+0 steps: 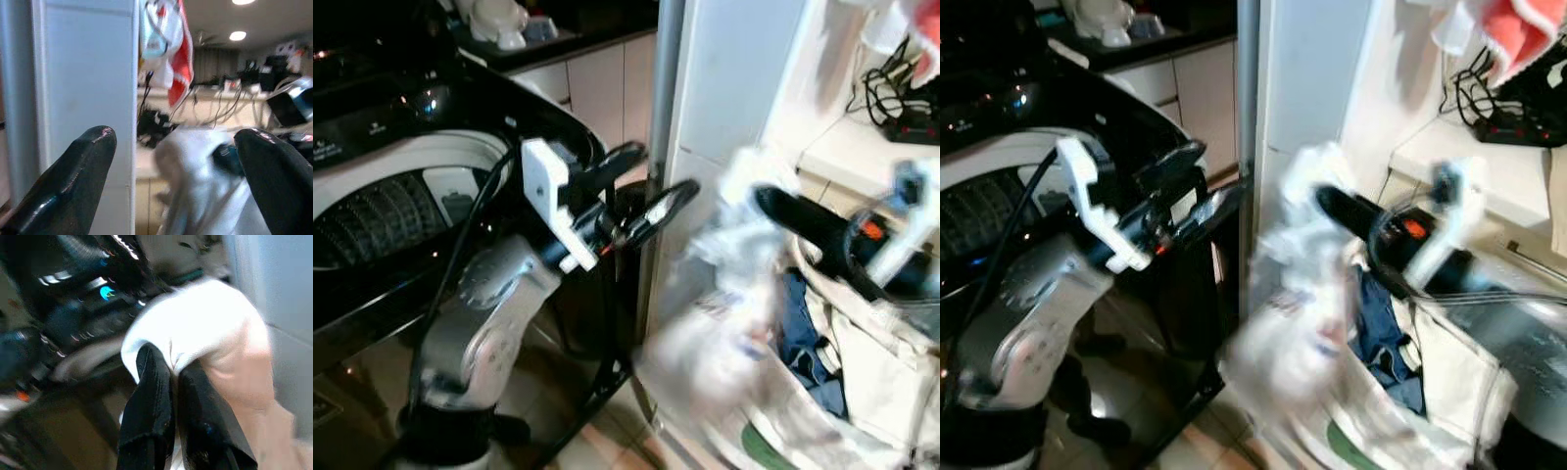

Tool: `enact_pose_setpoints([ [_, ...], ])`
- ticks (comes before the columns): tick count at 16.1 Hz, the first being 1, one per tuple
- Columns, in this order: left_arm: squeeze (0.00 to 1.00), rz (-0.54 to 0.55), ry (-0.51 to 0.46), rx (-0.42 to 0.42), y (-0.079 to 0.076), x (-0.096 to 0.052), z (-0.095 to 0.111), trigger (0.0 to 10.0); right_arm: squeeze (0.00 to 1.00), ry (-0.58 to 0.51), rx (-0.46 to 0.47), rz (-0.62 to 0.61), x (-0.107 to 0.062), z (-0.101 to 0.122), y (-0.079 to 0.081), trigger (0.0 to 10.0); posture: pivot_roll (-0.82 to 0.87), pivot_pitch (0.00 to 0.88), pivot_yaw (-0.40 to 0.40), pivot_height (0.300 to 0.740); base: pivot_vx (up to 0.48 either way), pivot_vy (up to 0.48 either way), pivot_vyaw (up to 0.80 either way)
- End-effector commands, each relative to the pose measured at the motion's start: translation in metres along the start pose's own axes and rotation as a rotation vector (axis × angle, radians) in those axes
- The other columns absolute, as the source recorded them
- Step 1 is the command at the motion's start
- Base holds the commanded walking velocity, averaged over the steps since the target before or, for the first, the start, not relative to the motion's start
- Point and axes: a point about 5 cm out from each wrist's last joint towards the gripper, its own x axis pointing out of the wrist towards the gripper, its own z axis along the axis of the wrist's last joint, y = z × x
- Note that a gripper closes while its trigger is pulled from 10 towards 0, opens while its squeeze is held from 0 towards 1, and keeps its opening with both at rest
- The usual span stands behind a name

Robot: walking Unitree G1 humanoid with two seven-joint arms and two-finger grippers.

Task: Clothes washing

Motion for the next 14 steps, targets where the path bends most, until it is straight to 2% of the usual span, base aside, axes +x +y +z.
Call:
enact_pose_setpoints([
  [1,1.0,-0.04,-0.002,0.017,-0.002,0.013,0.001,10.0,0.0,-0.031,0.015,0.101,0.022,0.006,0.014,0.0,-0.08,0.0,-0.005,0.74,0.0,0.0,0.0],
  [3,1.0,-0.042,0.01,0.036,0.0,0.017,-0.002,10.0,0.0,-0.042,0.044,0.154,0.039,0.01,0.023,0.0,-0.08,0.0,-0.003,0.74,0.0,0.0,0.0],
  [5,1.0,-0.034,0.035,0.04,0.0,0.018,-0.006,10.0,0.0,-0.05,0.071,0.202,0.047,0.013,0.03,0.0,-0.06,0.0,-0.018,0.74,0.0,0.0,0.0],
  [6,0.08,-0.042,0.053,0.048,-0.001,0.017,-0.01,10.0,0.0,-0.059,0.093,0.218,0.051,0.013,0.032,0.0,-0.06,0.0,-0.018,0.74,0.0,0.0,0.0],
  [7,0.0,-0.049,0.061,0.039,-0.002,0.015,-0.011,10.0,0.0,-0.062,0.097,0.219,0.051,0.014,0.032,0.0,-0.06,0.0,-0.018,0.74,0.0,0.0,0.0],
  [11,0.0,-0.106,0.119,0.018,-0.01,0.006,-0.022,10.0,0.0,-0.093,0.133,0.226,0.052,0.018,0.034,0.0,-0.06,0.0,-0.015,0.74,0.0,0.0,0.0],
  [12,0.0,-0.145,0.129,-0.042,-0.014,0.004,-0.025,1.5,0.0,-0.108,0.15,0.226,0.052,0.019,0.034,0.0,-0.07,0.0,-0.011,0.74,0.0,0.0,0.0],
  [13,0.0,-0.177,0.139,-0.071,-0.016,0.002,-0.025,0.0,0.0,-0.11,0.152,0.225,0.051,0.019,0.034,0.0,-0.07,0.0,-0.011,0.74,0.0,0.0,0.0],
  [14,0.0,-0.193,0.155,-0.076,-0.017,0.0,-0.027,0.0,0.0,-0.108,0.151,0.224,0.051,0.019,0.035,0.0,-0.07,0.0,-0.011,0.74,0.0,0.0,0.0],
])
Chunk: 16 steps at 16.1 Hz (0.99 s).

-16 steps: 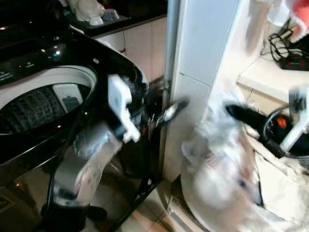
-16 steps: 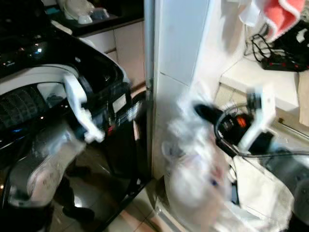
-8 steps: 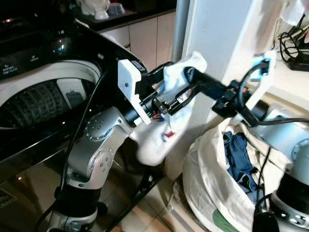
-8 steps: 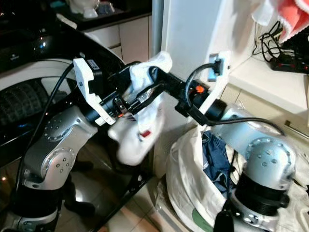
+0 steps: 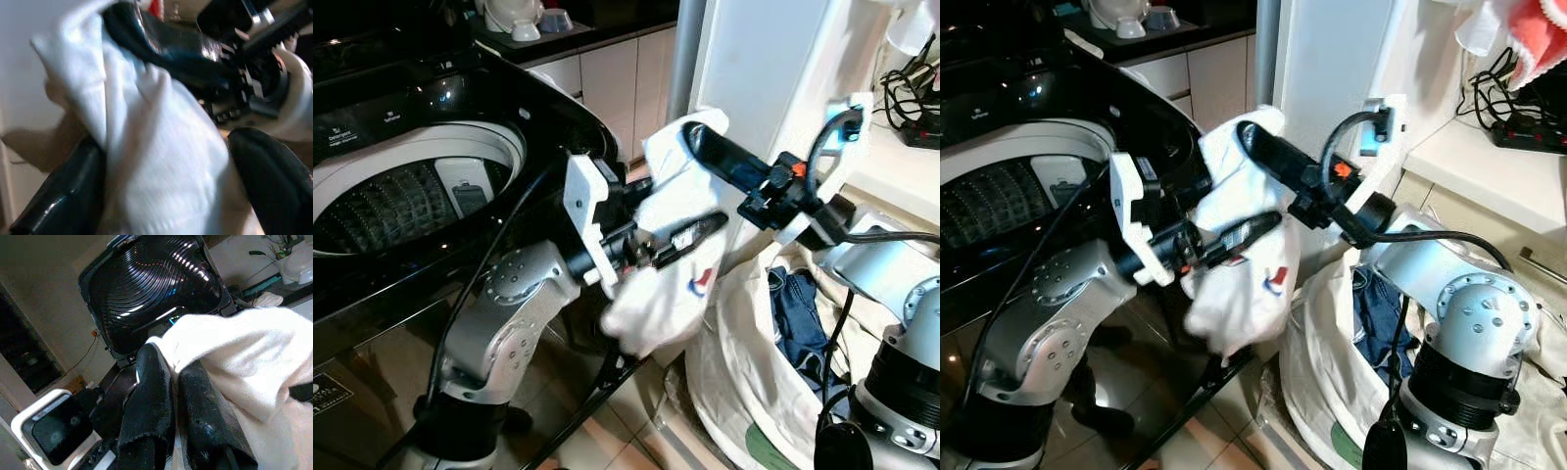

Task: Clothes washing

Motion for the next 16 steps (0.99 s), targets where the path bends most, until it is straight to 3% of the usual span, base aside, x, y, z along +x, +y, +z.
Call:
enact_pose_setpoints([
  [1,0.0,-0.042,0.02,-0.016,-0.0061,0.0018,-0.003,0.0,0.0,-0.018,-0.014,0.032,0.0012,0.0053,0.006,0.0,-0.07,0.0,-0.008,0.74,0.0,0.0,0.0],
  [16,0.0,-0.029,-0.007,-0.008,0.0002,0.0004,0.0031,0.0,0.0,0.01,0.005,0.024,0.0025,-0.0014,0.0081,0.0,-0.06,0.0,-0.003,0.74,0.0,0.0,0.0],
])
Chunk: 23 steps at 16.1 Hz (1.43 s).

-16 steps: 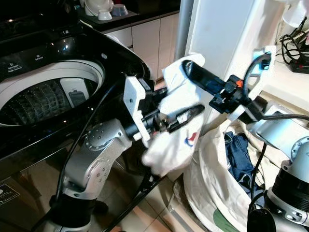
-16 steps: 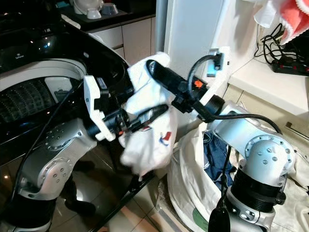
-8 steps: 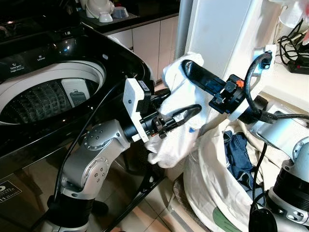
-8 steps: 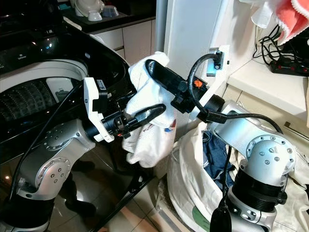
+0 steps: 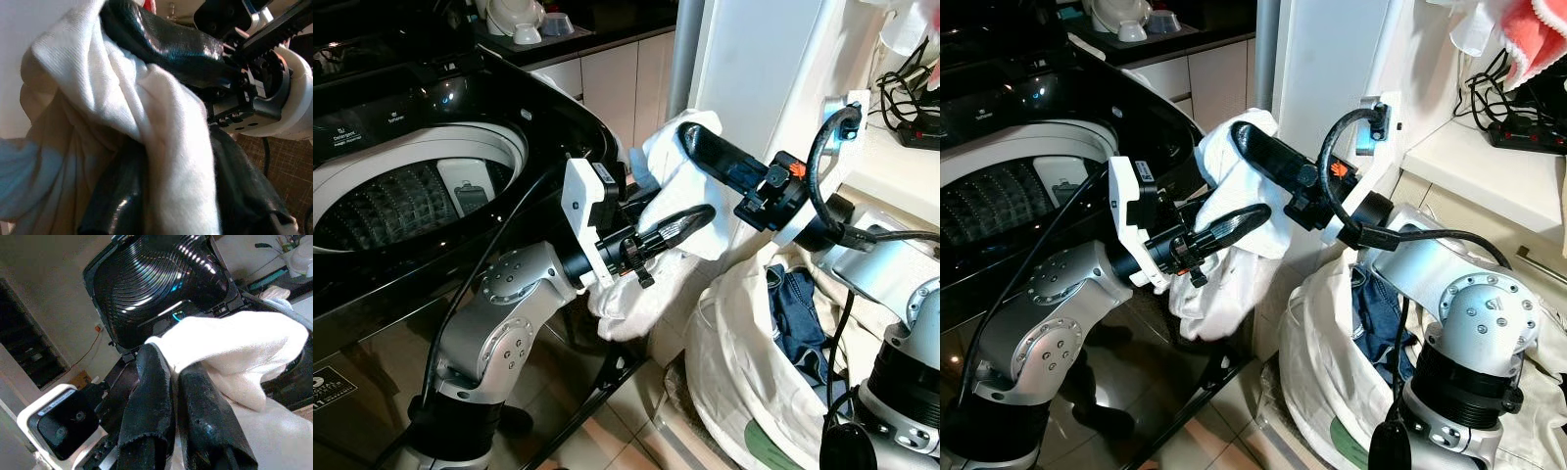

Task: Clothes washing

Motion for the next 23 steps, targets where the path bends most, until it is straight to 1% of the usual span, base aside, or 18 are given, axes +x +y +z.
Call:
enact_pose_setpoints([
  [1,0.0,-0.025,-0.001,0.0,0.0,0.002,0.002,0.0,0.0,-0.015,-0.009,0.022,0.0,0.001,0.004,0.0,-0.06,0.0,-0.003,0.74,0.0,0.0,0.0],
  [13,0.0,0.005,-0.014,0.026,0.005,-0.001,0.004,0.0,0.0,-0.007,-0.001,0.019,0.0,-0.004,0.005,0.0,-0.06,0.0,0.002,0.74,0.0,0.0,0.0],
  [14,0.0,0.018,-0.008,0.039,0.007,-0.001,0.004,0.0,0.0,-0.007,-0.001,0.019,0.001,-0.004,0.005,0.0,-0.06,0.0,0.002,0.74,0.0,0.0,0.0],
  [16,0.0,0.118,0.008,0.099,0.019,-0.002,0.004,0.0,0.0,-0.008,-0.001,0.021,0.001,-0.006,0.005,0.0,-0.06,0.0,0.007,0.74,0.0,0.0,0.0],
  [17,0.0,0.135,0.008,0.106,0.022,-0.002,0.004,0.0,0.45,-0.008,-0.001,0.022,0.001,-0.006,0.006,0.0,-0.06,0.0,0.007,0.74,0.0,0.0,0.0],
  [18,0.0,0.211,-0.015,0.125,0.034,-0.004,0.011,0.0,1.0,-0.019,0.0,-0.001,0.001,-0.005,0.003,10.0,-0.06,0.0,0.008,0.74,0.0,0.0,0.0],
  [20,0.0,0.266,-0.039,0.139,0.042,-0.006,0.016,0.0,1.0,-0.026,-0.002,-0.014,0.001,-0.005,0.001,10.0,-0.05,0.0,0.011,0.74,0.0,0.0,0.0],
  [23,0.0,0.322,-0.064,0.158,0.048,-0.008,0.02,0.0,1.0,-0.026,-0.011,-0.022,0.0,-0.006,0.001,10.0,-0.06,0.0,0.018,0.74,0.0,0.0,0.0],
])
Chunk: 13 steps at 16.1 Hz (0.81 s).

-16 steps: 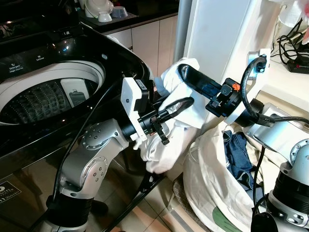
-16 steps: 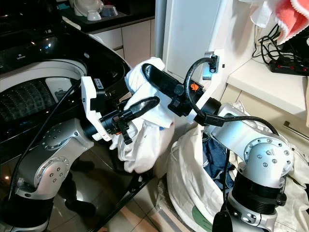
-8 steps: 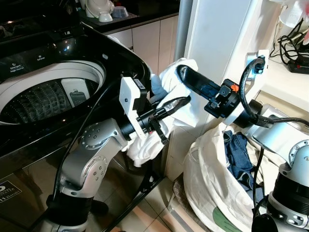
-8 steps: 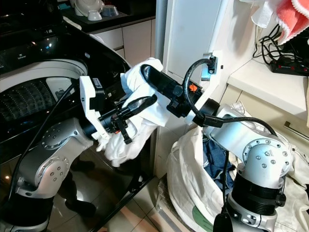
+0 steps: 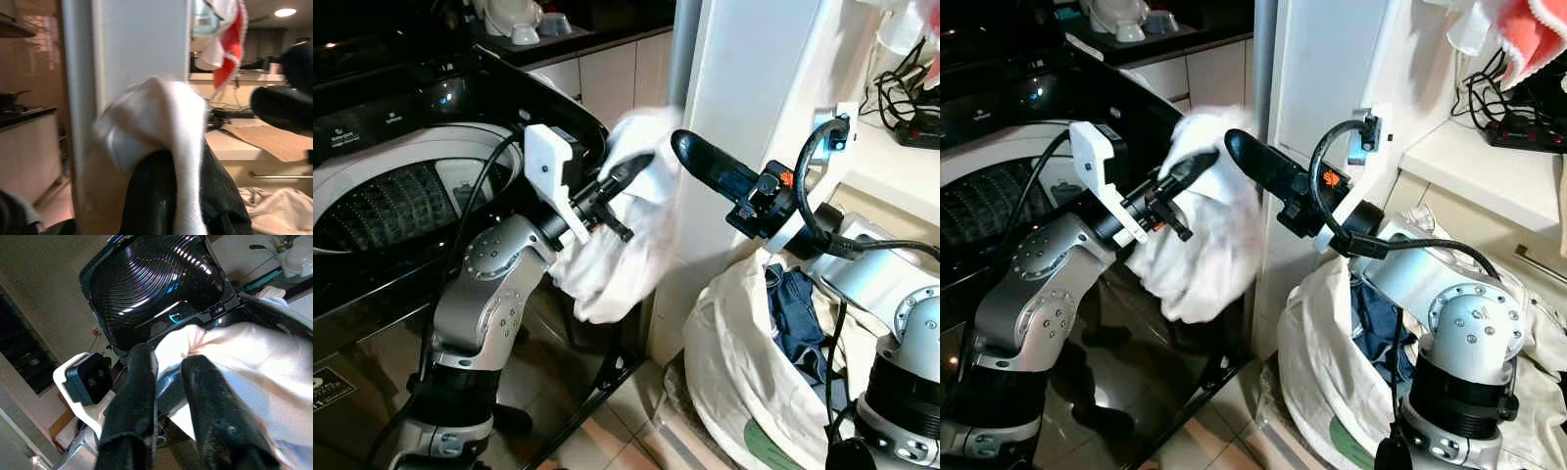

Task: Clothes washing

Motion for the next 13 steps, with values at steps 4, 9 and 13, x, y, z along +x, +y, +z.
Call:
enact_pose_setpoints([
  [4,0.0,0.305,-0.076,0.281,0.064,0.004,0.052,0.0,0.0,0.038,-0.105,-0.043,-0.006,-0.001,0.0,10.0,-0.05,0.0,0.008,0.74,0.0,0.0,0.0],
  [9,0.0,0.521,-0.192,0.691,0.122,0.01,0.138,0.0,0.0,0.05,-0.129,-0.067,-0.008,-0.005,-0.002,10.0,-0.04,0.0,-0.006,0.74,0.0,0.0,0.0],
  [13,0.0,0.629,-0.431,1.067,0.119,0.02,0.262,0.0,0.0,0.042,-0.176,-0.084,-0.008,-0.003,-0.002,10.0,-0.05,0.0,0.003,0.74,0.0,0.0,0.0],
])
